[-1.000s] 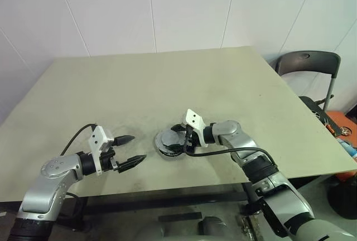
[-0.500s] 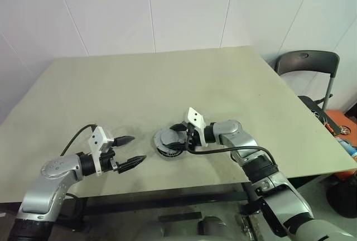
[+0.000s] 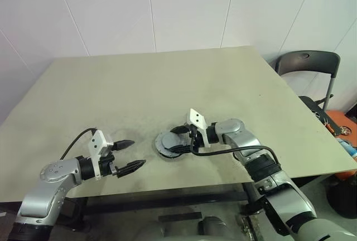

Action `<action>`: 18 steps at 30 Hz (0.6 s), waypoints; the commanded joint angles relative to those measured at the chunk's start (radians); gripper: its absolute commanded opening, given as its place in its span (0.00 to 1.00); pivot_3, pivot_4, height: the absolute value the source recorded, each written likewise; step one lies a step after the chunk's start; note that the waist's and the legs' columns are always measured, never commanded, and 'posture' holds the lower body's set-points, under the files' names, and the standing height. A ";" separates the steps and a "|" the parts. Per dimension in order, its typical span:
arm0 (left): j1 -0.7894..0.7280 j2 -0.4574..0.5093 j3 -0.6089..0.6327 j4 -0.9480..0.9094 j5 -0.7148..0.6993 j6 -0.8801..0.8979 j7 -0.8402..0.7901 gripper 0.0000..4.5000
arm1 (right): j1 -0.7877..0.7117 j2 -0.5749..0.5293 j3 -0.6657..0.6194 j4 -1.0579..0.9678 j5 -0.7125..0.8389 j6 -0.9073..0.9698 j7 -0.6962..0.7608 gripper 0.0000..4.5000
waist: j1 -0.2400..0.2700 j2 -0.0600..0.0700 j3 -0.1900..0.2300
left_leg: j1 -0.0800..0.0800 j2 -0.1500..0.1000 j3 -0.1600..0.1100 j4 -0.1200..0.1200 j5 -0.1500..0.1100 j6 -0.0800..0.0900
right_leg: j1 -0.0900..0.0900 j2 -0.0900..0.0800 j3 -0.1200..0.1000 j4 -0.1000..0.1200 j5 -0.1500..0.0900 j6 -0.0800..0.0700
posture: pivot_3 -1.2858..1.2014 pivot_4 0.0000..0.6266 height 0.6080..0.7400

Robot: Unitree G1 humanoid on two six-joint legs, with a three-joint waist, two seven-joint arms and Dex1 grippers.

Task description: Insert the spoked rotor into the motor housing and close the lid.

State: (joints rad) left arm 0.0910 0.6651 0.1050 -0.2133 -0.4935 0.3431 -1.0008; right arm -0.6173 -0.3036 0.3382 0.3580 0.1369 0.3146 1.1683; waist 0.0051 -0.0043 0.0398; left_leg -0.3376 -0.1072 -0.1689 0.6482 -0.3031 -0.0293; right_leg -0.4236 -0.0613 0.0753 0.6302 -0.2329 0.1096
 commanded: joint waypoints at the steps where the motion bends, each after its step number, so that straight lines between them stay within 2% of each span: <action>1: 0.002 0.009 0.028 -0.036 -0.021 -0.003 -0.004 1.00 | -0.044 0.000 -0.015 -0.006 0.000 -0.035 0.004 0.76 | 0.000 0.000 0.000 | 0.000 0.000 0.000 0.000 0.000 0.000 | 0.000 0.000 0.000 0.000 0.000 0.000 | 0.52 0.00 1.00; 18: 0.019 0.010 0.033 -0.051 -0.031 0.007 0.000 1.00 | -0.037 -0.007 -0.004 0.027 -0.022 -0.055 0.025 0.76 | 0.002 0.000 0.000 | 0.000 0.000 0.000 0.000 0.000 0.000 | 0.000 0.000 0.000 0.000 0.000 0.000 | 0.52 0.00 1.00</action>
State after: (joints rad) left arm 0.1131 0.6651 0.1059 -0.2377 -0.5031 0.3472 -0.9995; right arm -0.6285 -0.3046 0.3422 0.3993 0.1093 0.2784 1.1809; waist 0.0072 -0.0043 0.0399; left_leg -0.3376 -0.1072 -0.1689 0.6481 -0.3030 -0.0293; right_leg -0.4237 -0.0614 0.0752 0.6302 -0.2329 0.1096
